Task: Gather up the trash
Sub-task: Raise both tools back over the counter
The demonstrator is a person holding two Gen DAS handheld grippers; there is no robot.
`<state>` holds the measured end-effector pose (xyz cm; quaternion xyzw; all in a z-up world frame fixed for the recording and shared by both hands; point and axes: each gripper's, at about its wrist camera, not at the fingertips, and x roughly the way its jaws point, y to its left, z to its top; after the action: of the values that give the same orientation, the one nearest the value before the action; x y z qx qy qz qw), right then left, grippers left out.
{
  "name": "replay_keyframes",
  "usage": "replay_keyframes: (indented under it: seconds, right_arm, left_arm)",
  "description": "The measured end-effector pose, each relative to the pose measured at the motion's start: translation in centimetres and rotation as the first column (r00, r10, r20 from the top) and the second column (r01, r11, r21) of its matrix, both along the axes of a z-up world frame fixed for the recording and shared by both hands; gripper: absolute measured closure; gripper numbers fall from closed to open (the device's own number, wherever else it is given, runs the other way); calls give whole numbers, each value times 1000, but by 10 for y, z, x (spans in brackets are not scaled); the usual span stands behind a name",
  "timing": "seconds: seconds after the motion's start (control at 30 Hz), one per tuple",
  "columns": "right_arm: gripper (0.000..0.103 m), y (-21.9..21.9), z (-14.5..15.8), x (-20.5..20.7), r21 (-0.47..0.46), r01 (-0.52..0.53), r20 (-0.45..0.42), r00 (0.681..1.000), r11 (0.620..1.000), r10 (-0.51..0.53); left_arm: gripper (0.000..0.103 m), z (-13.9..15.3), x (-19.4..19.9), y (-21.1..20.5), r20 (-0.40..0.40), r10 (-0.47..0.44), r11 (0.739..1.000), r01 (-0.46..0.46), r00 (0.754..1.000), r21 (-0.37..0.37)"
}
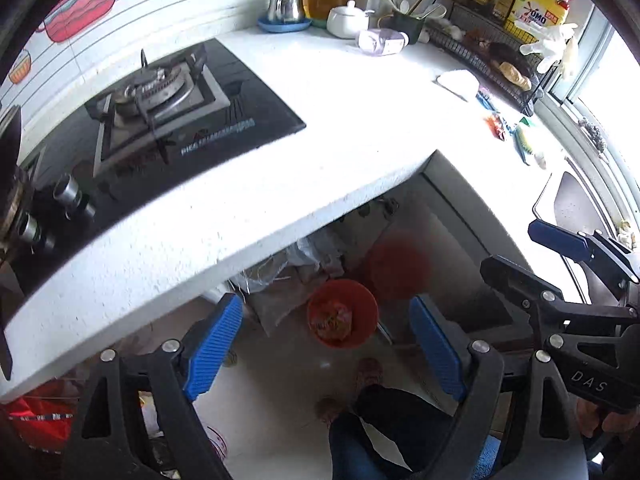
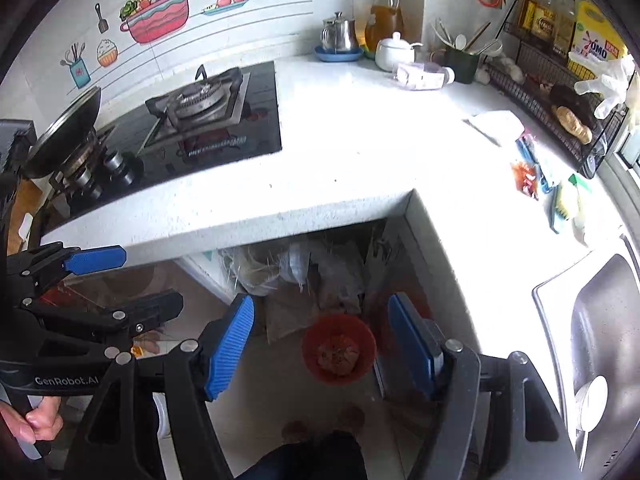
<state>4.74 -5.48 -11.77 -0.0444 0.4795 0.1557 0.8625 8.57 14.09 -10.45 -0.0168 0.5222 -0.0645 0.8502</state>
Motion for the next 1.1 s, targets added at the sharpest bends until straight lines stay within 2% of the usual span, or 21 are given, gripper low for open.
replay_keyframes:
  seconds: [0.17, 0.37, 0.5, 0.67, 0.73, 0.8, 0.93, 1.1]
  right_arm:
    - [35, -11, 25, 22, 13, 41, 39, 998, 999, -42]
    - [32, -28, 45, 57, 7, 70, 87, 994, 998, -70]
    - [27, -42, 48, 89, 9, 98, 133, 986, 995, -98]
    - [27, -56, 53, 132, 25, 108, 119, 987, 994, -110]
    - [20, -60, 54, 145, 31, 113, 131, 984, 993, -116]
    - [16, -64, 54, 157, 25, 123, 145, 981, 992, -126]
    - [10, -73, 50, 183, 22, 169, 108, 979, 985, -170]
    - [7, -85, 46, 217, 19, 281, 79, 956, 960, -281]
  left_arm:
    - [19, 28, 27, -8, 43, -25, 1000, 24, 999, 10]
    - [19, 45, 75, -23, 60, -58, 998, 58, 997, 2]
    - [19, 54, 114, -37, 88, -70, 997, 68, 994, 27]
    - [18, 58, 164, -48, 91, -74, 997, 73, 993, 15]
    - [17, 57, 183, -53, 86, -84, 996, 83, 993, 24]
    - [14, 55, 204, -58, 70, -110, 994, 108, 991, 29]
    - [11, 54, 244, -71, 60, -189, 981, 187, 980, 48]
    - [9, 48, 298, -89, 31, -300, 953, 297, 954, 62]
